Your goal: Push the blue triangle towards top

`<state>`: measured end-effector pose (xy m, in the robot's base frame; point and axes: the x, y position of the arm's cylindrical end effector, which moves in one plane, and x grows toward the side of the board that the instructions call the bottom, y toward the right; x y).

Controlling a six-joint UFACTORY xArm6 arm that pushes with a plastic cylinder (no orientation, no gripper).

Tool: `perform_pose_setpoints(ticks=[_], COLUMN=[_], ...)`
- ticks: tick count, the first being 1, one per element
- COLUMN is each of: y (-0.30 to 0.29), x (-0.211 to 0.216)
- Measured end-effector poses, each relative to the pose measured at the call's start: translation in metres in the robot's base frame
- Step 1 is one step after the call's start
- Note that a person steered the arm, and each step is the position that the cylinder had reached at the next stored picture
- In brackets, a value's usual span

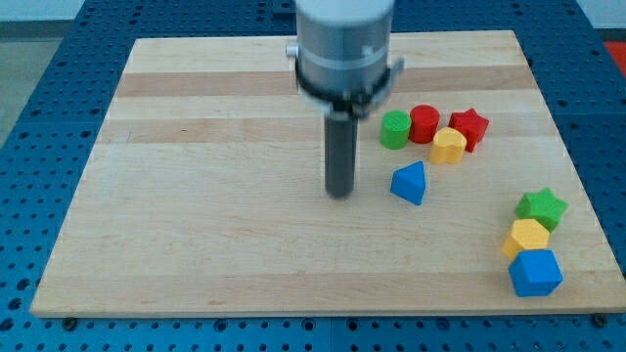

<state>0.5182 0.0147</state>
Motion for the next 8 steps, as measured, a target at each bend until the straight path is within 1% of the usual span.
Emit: perform_pose_setpoints(ticks=[1,2,3,4,5,7,8], y=[0.024,0.069,0.069,0.069,0.069,0.073,0.073], x=[0.082,0.088,0.082,0.016,0.002,-0.047,-0.049])
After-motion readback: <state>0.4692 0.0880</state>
